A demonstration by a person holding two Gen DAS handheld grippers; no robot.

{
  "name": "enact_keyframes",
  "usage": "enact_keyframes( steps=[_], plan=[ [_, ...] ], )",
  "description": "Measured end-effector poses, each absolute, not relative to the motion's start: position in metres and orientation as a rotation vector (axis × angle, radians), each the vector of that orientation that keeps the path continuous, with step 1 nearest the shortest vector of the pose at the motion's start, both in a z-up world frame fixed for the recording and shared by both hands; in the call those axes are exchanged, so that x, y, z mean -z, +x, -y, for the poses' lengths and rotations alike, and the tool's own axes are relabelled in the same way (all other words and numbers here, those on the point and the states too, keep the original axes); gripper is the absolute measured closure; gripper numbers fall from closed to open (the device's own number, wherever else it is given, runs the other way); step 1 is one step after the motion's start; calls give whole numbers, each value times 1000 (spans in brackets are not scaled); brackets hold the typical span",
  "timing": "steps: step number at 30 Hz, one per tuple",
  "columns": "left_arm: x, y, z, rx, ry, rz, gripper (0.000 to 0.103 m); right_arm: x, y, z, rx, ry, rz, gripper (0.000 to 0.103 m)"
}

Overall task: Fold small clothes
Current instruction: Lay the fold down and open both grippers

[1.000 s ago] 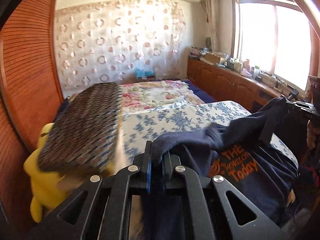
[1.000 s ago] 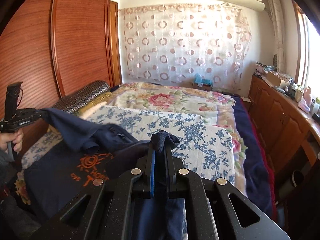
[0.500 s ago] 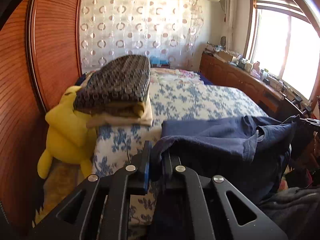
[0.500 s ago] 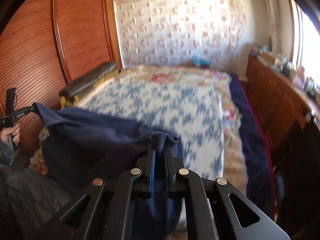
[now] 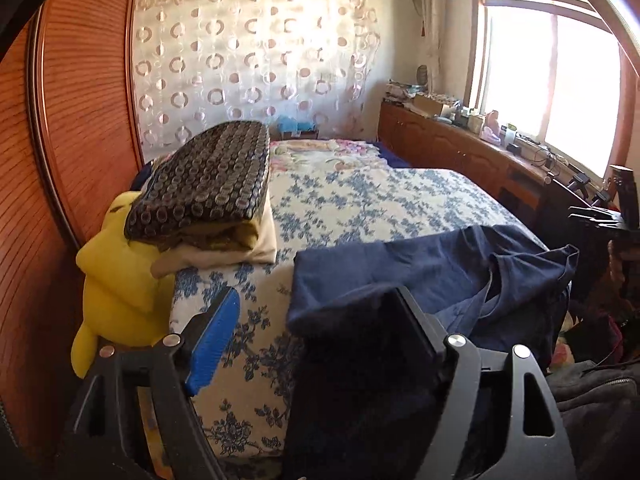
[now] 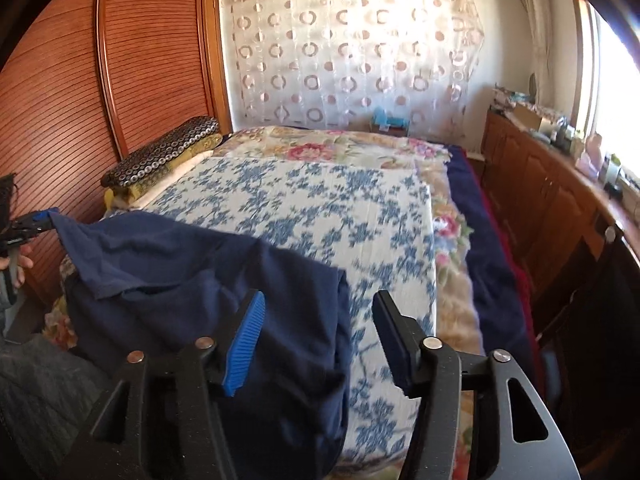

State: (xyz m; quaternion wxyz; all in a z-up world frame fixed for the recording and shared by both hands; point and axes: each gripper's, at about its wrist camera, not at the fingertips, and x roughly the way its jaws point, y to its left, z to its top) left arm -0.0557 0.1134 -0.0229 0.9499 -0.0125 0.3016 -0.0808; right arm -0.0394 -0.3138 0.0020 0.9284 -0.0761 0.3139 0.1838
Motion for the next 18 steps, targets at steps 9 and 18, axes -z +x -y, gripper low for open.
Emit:
enact_keyframes(
  steps=[9,18],
  plan=[
    [-15,-59,-110,166,-25,-547,25,44,28,294,-391,-143,-735,38],
    [-8,-60,-126,101,-7,-595,25,56,62,286,-352,-155,-784,38]
  ],
)
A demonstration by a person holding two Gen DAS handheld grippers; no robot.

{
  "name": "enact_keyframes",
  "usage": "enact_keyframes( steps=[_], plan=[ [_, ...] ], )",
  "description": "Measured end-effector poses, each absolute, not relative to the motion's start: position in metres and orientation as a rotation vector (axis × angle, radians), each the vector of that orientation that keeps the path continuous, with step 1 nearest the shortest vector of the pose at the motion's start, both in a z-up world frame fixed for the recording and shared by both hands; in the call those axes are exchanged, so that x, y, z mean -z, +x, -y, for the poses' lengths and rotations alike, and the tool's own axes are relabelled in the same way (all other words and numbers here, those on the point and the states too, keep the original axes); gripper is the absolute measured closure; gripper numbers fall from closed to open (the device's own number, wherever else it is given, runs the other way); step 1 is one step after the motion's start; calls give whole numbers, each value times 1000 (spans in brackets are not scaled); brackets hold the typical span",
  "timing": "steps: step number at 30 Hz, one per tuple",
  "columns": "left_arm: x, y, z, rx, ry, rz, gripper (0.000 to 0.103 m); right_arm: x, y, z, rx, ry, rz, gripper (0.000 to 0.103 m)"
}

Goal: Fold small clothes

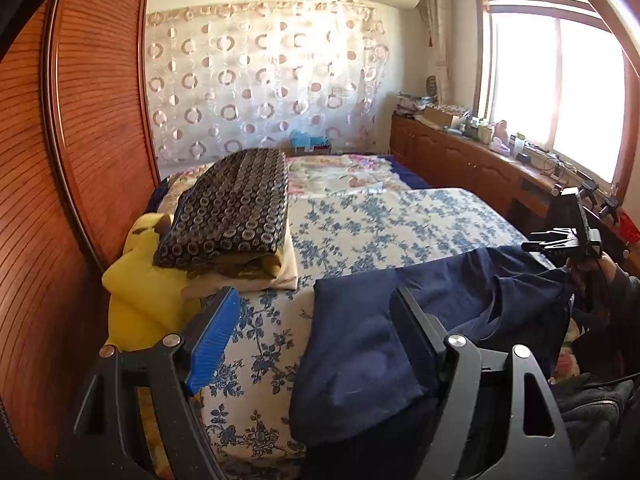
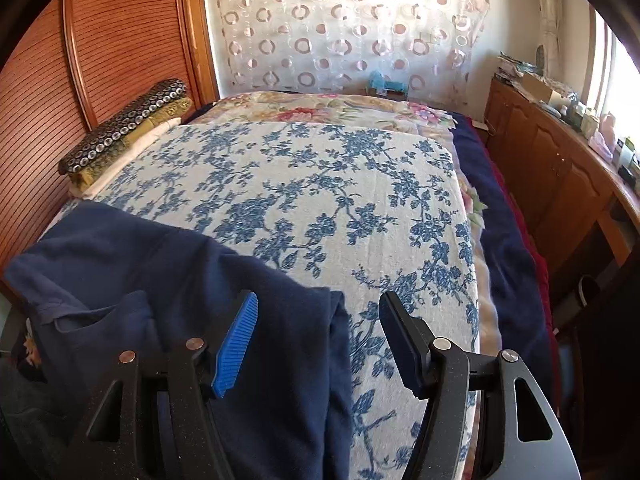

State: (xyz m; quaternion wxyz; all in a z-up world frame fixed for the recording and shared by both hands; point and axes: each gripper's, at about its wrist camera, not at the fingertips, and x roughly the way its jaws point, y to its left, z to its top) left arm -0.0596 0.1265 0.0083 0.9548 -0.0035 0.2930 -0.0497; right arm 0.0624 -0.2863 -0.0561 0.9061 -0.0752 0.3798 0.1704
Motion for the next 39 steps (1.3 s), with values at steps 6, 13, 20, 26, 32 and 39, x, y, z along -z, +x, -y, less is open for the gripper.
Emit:
enact_keyframes(
  steps=[6,13,20,26,32,39],
  plan=[
    [28,-16,-121,105,-38,-684,25,68,76,285,-351,-146,-818,38],
    [60,30,-116,109,-53,-760,25,86,86,282,-349,-146,-858,37],
    [79,61,-113,96,-43,-828,25,93,88,282,-336,-144,-845,28],
    [90,81,-114,108,-40,-870,25,96,86,283,-343,-138,-836,28],
    [98,89,-109,106,-21,-890,25,97,85,285,-346,-137,-831,28],
    [104,90,-108,129,-41,-901,25,97,85,284,-345,-137,-830,27]
  ],
)
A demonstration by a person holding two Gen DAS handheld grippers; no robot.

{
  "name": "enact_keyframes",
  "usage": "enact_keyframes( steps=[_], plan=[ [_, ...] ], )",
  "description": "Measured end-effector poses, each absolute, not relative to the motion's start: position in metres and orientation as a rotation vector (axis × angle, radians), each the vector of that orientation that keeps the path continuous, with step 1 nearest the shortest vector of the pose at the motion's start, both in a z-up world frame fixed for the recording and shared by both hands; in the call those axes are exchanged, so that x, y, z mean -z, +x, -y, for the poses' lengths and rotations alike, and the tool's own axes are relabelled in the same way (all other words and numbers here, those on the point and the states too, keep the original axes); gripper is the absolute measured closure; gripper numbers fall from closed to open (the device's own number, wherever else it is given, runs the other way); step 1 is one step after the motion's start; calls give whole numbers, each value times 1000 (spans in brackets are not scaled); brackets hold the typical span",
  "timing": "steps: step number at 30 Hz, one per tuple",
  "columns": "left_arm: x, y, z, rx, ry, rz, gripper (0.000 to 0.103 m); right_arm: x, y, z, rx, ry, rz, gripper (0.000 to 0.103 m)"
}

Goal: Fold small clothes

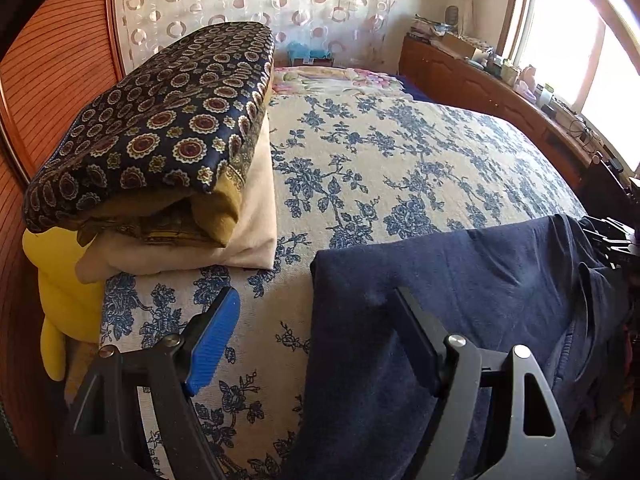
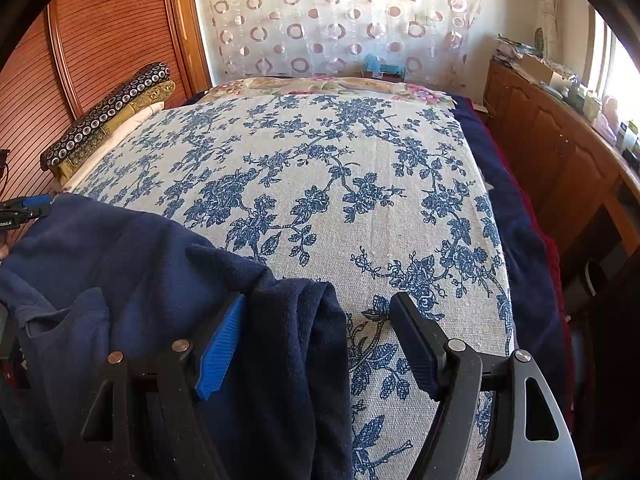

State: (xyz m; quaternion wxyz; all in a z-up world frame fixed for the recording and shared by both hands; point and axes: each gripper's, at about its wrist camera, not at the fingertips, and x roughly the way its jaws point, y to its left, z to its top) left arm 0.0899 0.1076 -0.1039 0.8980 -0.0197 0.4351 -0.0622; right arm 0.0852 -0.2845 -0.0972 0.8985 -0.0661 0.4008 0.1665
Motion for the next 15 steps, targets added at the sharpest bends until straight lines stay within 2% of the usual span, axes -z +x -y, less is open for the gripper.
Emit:
enact_keyframes(
  steps=[3,7,15],
  plan=[
    [103,91,-105,150,-40,-901,28,97,85,284,-346,-136,-829,27],
    [106,97,-99,181,-41,-917,48,98,86,284,-347,-134,-828,27],
    [112,112,-93,245,-92,-965,50,98,86,285,-350,-126,-826,27]
  ],
)
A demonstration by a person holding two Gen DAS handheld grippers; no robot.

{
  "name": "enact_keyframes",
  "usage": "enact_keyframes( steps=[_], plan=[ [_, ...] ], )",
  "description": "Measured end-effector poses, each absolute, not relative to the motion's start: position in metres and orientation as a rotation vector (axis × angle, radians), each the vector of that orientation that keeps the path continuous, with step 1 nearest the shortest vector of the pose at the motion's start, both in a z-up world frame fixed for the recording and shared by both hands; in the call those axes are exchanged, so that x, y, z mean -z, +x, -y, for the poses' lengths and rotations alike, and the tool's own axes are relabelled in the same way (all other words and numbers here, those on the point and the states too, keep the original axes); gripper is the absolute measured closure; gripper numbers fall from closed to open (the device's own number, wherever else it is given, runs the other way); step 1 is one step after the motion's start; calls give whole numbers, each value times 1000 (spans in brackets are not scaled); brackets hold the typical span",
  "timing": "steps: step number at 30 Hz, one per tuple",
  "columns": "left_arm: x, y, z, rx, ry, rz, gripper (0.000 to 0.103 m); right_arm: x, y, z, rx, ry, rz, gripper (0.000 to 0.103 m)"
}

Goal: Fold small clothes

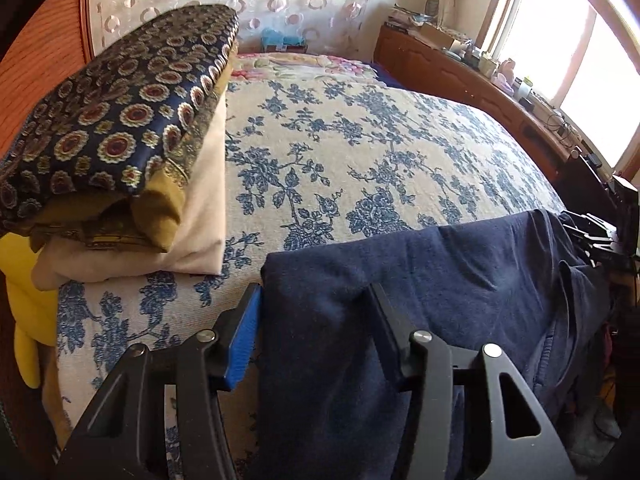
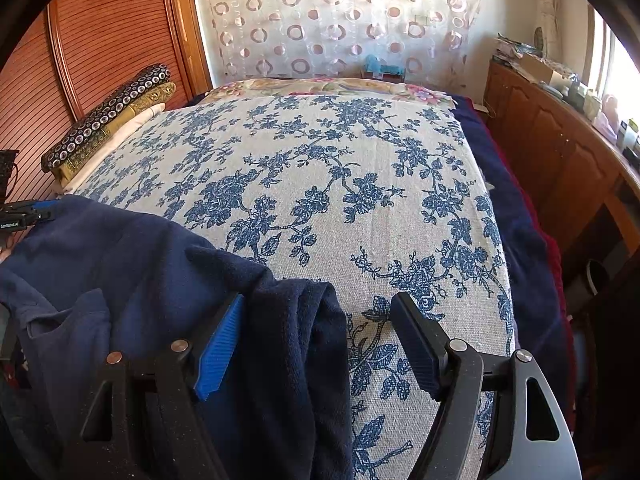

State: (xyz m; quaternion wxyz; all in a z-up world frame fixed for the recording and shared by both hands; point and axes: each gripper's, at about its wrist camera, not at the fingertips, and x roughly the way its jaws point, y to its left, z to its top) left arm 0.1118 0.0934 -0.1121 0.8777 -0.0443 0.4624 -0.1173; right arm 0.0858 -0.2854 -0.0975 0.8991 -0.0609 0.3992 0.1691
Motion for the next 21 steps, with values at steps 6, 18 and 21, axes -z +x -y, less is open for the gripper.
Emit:
enact_keyframes(
  steps=[6,18,21],
  plan=[
    [111,122,-90,255,-79,-975,53,98,85,284,-347,-131,-824,27],
    [73,74,-83,289,-98,-778,90,79,63,270,-481,-136,-810,89],
    [42,49,-84,308,-106,-692,90,47,38,279,-482,-101,-710,90]
  ],
)
